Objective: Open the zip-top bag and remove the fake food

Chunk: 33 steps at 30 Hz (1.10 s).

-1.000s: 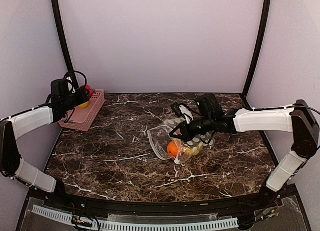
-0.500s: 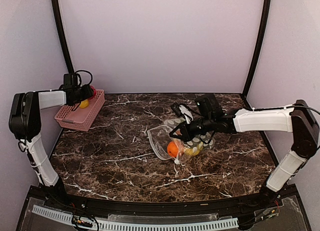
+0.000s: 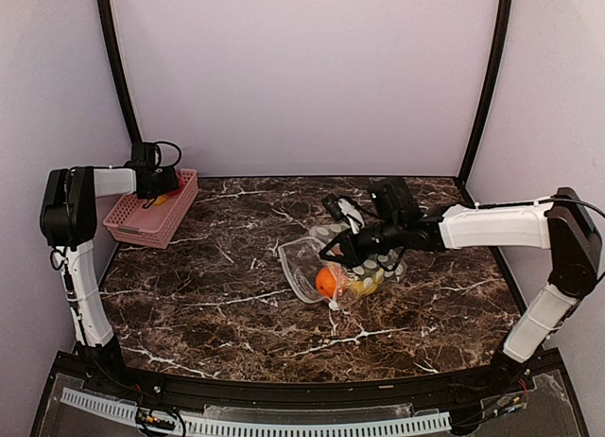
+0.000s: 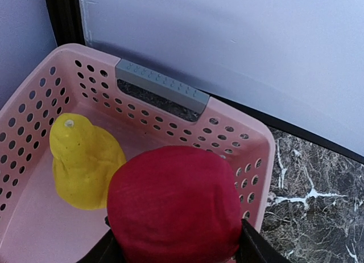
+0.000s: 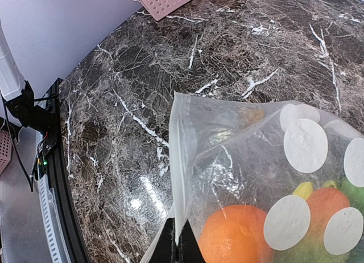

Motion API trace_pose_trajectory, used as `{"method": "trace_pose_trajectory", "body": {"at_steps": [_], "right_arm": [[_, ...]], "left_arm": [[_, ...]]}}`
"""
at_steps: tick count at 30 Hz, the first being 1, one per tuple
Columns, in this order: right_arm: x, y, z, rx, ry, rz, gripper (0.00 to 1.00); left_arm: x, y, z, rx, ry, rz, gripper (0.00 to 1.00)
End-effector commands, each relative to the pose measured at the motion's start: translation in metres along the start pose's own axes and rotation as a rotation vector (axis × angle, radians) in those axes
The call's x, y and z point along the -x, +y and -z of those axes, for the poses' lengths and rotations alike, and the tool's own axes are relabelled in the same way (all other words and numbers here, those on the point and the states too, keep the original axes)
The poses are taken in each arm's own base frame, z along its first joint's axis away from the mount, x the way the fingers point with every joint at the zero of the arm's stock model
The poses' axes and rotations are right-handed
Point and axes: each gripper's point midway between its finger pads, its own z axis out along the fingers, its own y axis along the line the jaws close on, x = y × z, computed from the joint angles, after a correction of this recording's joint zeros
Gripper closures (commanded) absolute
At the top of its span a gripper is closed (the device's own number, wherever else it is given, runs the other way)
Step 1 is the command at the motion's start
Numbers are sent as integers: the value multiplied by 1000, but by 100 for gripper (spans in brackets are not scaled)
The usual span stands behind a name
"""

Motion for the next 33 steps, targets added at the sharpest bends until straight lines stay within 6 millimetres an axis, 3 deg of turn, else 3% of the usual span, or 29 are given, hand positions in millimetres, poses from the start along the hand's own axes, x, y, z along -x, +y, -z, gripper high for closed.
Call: {"method": "trace_pose_trajectory", "body": {"at_steps": [1, 8, 21, 27, 31, 32, 33], "right_arm": [[10, -4, -2, 7, -18, 4, 100], [11, -3, -2, 8, -13, 3, 100], [13, 3, 7, 15, -26, 3, 100], [17, 6, 10, 20, -38, 12, 100], [19, 10, 11, 36, -44, 13, 100], [19, 11, 12, 41, -47, 11, 100], [20, 12, 13, 47, -51, 10, 100]], "left_arm": [[0, 8, -7, 24, 23, -29, 39], [-1, 5, -17, 13, 43, -38, 34], [23, -7, -3, -19, 44, -52, 16], [53, -28, 42, -113, -50, -45, 16], [73, -61, 99, -218, -175, -86, 16], [64, -61, 102, -222, -174, -92, 16], [73, -74, 122, -255, -224, -104, 16]]}}
